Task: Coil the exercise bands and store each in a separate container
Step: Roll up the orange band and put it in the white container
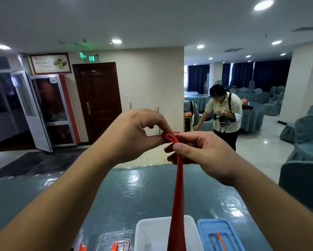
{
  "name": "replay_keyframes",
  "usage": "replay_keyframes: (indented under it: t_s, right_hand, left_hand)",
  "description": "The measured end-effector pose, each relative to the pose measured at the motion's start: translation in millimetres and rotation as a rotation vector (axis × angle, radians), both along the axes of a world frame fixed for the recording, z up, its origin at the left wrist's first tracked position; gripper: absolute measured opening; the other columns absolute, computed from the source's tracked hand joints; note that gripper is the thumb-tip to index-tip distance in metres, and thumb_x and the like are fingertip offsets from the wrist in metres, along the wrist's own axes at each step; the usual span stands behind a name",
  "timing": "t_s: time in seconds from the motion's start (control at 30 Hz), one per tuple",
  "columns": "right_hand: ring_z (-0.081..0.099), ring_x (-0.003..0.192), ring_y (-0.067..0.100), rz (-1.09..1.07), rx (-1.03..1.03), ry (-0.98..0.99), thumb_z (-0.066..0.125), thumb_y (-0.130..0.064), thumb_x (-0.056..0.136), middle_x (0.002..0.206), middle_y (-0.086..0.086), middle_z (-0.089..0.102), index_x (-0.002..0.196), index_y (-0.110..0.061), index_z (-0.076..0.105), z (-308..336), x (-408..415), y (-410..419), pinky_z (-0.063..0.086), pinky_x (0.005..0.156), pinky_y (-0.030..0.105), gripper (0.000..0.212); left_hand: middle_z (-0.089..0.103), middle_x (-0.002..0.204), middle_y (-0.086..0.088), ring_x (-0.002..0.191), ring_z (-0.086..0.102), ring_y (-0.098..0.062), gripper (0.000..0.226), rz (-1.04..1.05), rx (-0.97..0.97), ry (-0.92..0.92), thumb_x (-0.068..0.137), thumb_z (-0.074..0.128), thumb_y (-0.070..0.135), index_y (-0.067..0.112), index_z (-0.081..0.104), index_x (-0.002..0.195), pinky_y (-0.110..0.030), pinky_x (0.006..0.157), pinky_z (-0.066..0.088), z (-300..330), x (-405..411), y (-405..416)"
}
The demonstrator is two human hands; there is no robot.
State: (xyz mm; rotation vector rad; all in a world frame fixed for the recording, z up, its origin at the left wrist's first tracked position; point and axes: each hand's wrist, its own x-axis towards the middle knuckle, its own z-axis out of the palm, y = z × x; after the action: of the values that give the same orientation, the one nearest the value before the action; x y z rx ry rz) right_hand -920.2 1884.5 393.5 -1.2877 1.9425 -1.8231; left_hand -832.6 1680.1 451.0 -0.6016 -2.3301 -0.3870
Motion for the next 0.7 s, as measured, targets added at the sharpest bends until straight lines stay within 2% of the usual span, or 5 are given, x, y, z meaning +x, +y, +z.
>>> replay_keyframes:
  t_s: [0.1, 0.2, 0.33, 0.53, 0.7]
  right_hand:
    - [0.079, 0.099, 0.018, -0.077, 0.053, 0.113, 0.071, -0.042, 0.092, 0.104, 0.0, 0.081, 0.118, -0.027, 0.078, 8, 2, 2, 0.062, 0.092, 0.036, 0.031]
    - [0.078, 0.097, 0.013, -0.116, 0.056, 0.179, 0.068, -0.049, 0.09, 0.103, -0.005, 0.081, 0.119, -0.028, 0.076, 14, 6, 5, 0.063, 0.09, 0.031, 0.036]
    - [0.079, 0.093, 0.011, -0.141, 0.008, 0.201, 0.067, -0.041, 0.09, 0.098, -0.007, 0.082, 0.117, -0.027, 0.076, 20, 9, 6, 0.062, 0.085, 0.022, 0.032]
    - [0.08, 0.093, 0.021, -0.169, -0.243, 0.035, 0.062, -0.025, 0.1, 0.099, 0.005, 0.082, 0.116, -0.013, 0.078, 19, 14, -12, 0.065, 0.082, 0.034, 0.025]
    - [0.079, 0.09, 0.023, -0.157, -0.393, -0.135, 0.066, -0.034, 0.084, 0.1, 0.012, 0.081, 0.111, -0.009, 0.079, 19, 13, -13, 0.062, 0.074, 0.026, 0.039]
  left_hand:
    - [0.073, 0.089, 0.014, 0.079, 0.064, -0.002, 0.012, 0.023, 0.055, 0.084, 0.085, 0.082, 0.027, 0.024, 0.08, 0.096, -0.016, 0.068, 0.047, -4, -2, -2]
    - [0.073, 0.09, 0.01, 0.076, 0.061, 0.005, 0.011, 0.015, 0.125, 0.183, 0.084, 0.084, 0.016, 0.018, 0.08, 0.094, -0.01, 0.07, 0.043, -11, -5, 0]
    - [0.074, 0.093, 0.009, 0.081, 0.065, 0.0, 0.013, 0.007, 0.232, 0.285, 0.084, 0.085, 0.012, 0.017, 0.078, 0.094, -0.012, 0.071, 0.047, -24, -10, 6]
    - [0.073, 0.103, 0.002, 0.094, 0.071, -0.011, 0.007, 0.019, 0.404, 0.477, 0.091, 0.078, 0.012, 0.009, 0.075, 0.098, -0.027, 0.077, 0.061, -47, -19, 26]
    - [0.068, 0.128, 0.017, 0.114, 0.069, -0.004, 0.024, -0.039, 0.409, 0.323, 0.094, 0.065, 0.021, 0.028, 0.068, 0.117, -0.026, 0.09, 0.06, -53, -18, 31]
